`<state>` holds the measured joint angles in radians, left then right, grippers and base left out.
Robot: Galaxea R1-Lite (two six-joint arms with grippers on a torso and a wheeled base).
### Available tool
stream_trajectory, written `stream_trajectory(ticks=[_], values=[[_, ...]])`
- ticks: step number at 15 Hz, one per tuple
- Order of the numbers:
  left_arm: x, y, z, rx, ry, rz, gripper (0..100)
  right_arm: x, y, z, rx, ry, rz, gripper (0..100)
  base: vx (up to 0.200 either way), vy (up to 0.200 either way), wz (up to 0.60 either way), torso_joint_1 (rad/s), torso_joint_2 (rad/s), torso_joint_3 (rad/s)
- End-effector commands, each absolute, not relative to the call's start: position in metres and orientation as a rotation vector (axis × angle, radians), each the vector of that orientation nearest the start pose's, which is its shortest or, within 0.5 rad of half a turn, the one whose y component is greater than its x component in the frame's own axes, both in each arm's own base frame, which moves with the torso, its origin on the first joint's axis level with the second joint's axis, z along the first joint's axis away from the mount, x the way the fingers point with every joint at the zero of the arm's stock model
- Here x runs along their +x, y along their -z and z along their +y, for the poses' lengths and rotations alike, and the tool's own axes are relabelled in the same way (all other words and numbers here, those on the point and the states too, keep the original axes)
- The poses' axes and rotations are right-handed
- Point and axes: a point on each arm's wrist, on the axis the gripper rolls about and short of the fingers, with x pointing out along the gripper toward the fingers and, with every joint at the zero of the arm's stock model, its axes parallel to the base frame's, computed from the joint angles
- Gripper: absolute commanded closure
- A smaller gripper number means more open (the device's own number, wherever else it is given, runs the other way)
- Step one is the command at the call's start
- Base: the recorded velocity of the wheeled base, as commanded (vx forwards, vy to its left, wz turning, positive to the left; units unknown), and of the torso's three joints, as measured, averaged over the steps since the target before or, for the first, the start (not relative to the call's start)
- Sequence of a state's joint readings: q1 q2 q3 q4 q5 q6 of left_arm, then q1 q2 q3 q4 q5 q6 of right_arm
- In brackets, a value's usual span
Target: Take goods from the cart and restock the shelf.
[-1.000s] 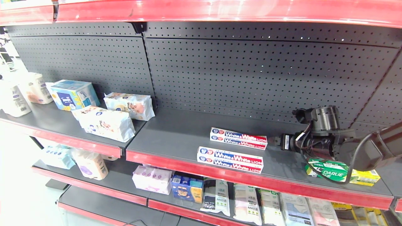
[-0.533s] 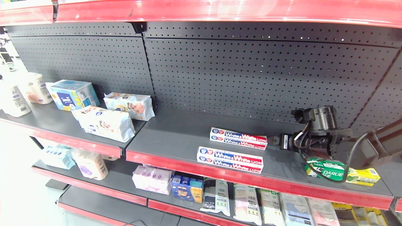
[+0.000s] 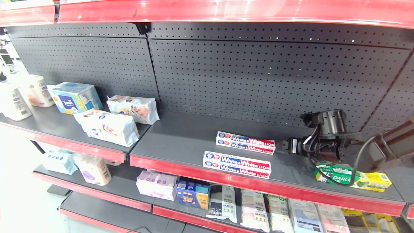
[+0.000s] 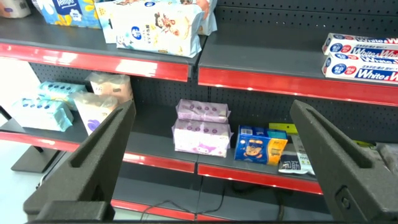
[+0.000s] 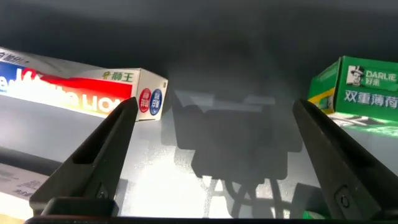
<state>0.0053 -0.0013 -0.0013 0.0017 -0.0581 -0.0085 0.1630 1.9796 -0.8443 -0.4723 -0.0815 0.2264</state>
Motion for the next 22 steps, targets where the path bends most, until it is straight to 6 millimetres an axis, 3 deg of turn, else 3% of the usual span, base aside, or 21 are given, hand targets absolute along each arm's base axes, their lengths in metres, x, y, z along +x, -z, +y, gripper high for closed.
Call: stream_trajectory(ticks=[1,18,22], values=[[-0.023,-0.076,-0.001,-0.009,0.052,0.000,0,0.339,-0.082,0.051,0.140,0.007,0.671,0,0.000,0.000,0.00,0.000,0.00,0.000],[-0.023,-0.076,-0.001,-0.009,0.052,0.000,0,0.339,-0.077,0.059,0.131,-0.013,0.688,0,0.000,0.000,0.00,0.000,0.00,0.000],[-0.023,-0.075,-0.001,-0.009,0.052,0.002,0,0.335,-0.092,0.055,0.138,-0.010,0.647,0,0.000,0.000,0.00,0.000,0.00,0.000]])
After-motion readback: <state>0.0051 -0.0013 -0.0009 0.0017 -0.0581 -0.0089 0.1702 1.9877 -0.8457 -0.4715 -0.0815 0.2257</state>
